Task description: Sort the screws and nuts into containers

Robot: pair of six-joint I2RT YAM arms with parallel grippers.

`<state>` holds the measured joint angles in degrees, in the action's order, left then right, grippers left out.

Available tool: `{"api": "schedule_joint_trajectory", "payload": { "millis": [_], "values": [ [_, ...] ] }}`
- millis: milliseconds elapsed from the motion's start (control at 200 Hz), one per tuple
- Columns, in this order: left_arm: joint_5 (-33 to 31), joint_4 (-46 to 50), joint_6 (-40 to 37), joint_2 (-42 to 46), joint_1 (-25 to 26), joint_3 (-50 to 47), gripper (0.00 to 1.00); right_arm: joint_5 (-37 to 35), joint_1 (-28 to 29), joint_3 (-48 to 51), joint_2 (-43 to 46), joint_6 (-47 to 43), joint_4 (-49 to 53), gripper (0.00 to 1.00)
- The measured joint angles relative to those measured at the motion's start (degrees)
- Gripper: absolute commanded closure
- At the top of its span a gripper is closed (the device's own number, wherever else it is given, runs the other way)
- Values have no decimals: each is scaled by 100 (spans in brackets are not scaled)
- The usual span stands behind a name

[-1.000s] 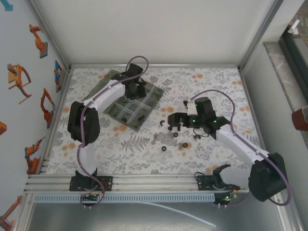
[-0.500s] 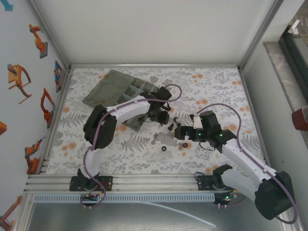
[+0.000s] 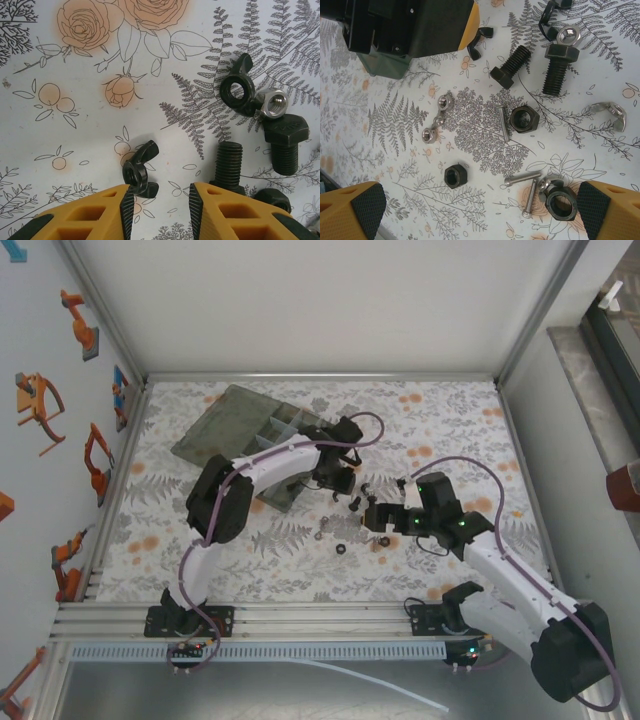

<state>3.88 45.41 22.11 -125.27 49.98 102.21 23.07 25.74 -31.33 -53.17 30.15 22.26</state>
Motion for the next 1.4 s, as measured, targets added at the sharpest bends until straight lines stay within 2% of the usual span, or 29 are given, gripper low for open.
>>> {"api": "schedule_joint_trajectory", "payload": {
  "millis": [335, 581, 706, 841, 961, 1137, 1247, 1402],
  "values": [
    [-251, 229, 2, -442, 22, 157, 70, -2, 0, 0, 0, 0, 2, 0],
    [-409, 269, -24, -584, 24, 321, 88, -2, 0, 0, 11, 0, 7, 0],
    [-385, 146, -31, -501, 22, 243, 91, -2, 0, -2, 44, -2, 15, 0],
    [-238, -221, 39, 35, -66, -411, 92, 0, 0, -4, 35, -9, 59, 0],
    [-188, -415, 138, 863, -306, -946, 92, 22, 0, -48, -96, -24, 55, 0],
    [-363, -549, 181, 1917, -962, -1196, 92, 129, 0, -245, -407, -24, -26, 0],
    [-555, -522, 203, 2085, -1384, -1287, 92, 195, 0, -531, -671, -44, -103, 1],
    [-756, -372, 208, 1956, -1694, -1403, 92, 330, 0, -942, -1182, -151, -367, 1]
  ]
}}
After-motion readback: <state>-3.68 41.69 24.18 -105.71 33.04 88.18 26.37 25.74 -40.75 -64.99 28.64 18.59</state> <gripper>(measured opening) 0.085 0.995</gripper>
